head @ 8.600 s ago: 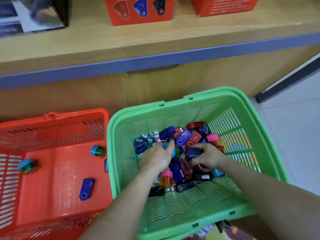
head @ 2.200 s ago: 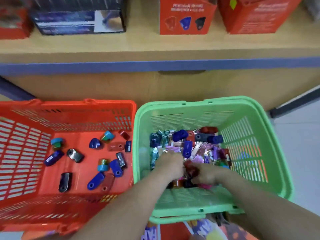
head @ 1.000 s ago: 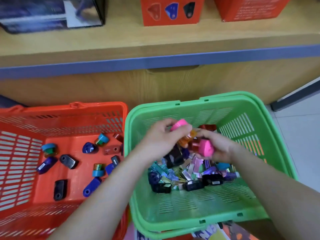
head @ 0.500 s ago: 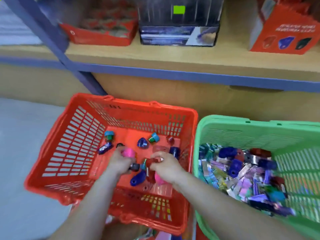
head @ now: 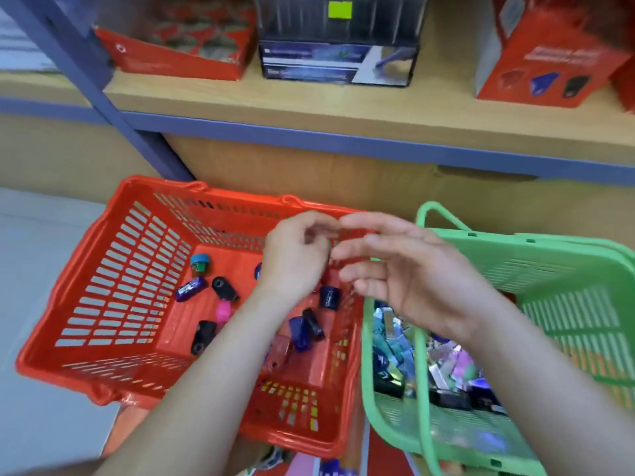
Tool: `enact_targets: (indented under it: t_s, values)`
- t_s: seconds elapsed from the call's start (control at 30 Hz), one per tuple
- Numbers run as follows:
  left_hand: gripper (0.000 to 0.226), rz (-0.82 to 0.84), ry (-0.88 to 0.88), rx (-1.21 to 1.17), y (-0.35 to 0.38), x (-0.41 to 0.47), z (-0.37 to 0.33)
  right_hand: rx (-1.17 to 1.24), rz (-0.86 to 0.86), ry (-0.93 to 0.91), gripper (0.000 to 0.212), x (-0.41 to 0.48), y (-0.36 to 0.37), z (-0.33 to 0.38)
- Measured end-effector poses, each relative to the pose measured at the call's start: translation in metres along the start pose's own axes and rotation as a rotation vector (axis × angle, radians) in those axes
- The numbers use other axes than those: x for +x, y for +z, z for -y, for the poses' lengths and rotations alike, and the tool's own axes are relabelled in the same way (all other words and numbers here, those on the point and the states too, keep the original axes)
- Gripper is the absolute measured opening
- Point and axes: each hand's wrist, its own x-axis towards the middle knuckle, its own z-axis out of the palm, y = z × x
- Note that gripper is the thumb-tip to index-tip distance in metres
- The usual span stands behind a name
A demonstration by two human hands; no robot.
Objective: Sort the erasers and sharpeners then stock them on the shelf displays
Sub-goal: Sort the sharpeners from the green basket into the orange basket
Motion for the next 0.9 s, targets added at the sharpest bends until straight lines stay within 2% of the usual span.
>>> enact_targets:
  t_s: [0.13,0.2,0.27,0.33,0.37,0.43,0.5,0.57,0.63,0.77,0.83,0.9]
  values:
    - [0.032,0.15,0.137,-0.036,0.041,-0.02,-0.048,0.188,0.211,-0.075,0.036,-0.026,-0.037,0.036]
    - [0.029,0.151,0.171,0.022,0.059,-0.027,-0.057,0.184,0.263,-0.114,0.039,-0.036,-0.061,0.047]
    - [0.026,0.095,0.118,-0.025,0.071,-0.03,-0.063,0.119,0.147,-0.153,0.032,-0.043,-0.089,0.051]
    - [0.021,0.121,0.054,-0.104,0.08,-0.032,-0.074,0.022,-0.095,-0.14,0.023,-0.046,-0.123,0.046]
    - [0.018,0.192,0.062,-0.056,0.084,-0.032,-0.079,-0.037,-0.218,-0.109,0.021,-0.046,-0.142,0.04]
    - [0.038,0.336,0.168,0.335,0.094,-0.031,-0.087,-0.162,-0.431,-0.02,0.021,-0.046,-0.179,0.022]
    - [0.058,0.27,0.288,0.656,0.098,-0.027,-0.084,-0.277,-0.572,0.083,0.022,-0.046,-0.211,0.004]
    - [0.067,0.203,0.297,0.8,0.097,-0.017,-0.075,-0.413,-0.639,0.172,0.023,-0.044,-0.233,-0.014]
    - [0.07,0.2,0.265,0.911,0.095,-0.01,-0.057,-0.594,-0.655,0.207,0.033,-0.037,-0.249,-0.031]
    - [0.065,0.271,0.482,1.058,0.117,-0.015,-0.026,-0.982,-0.581,0.275,0.052,-0.012,-0.267,-0.064]
    - [0.063,0.471,0.516,1.104,0.14,-0.02,-0.021,-1.305,-0.504,0.266,0.06,-0.002,-0.272,-0.085]
    - [0.056,0.647,0.387,1.155,0.168,-0.019,-0.004,-1.562,-0.455,0.28,0.072,0.002,-0.27,-0.099]
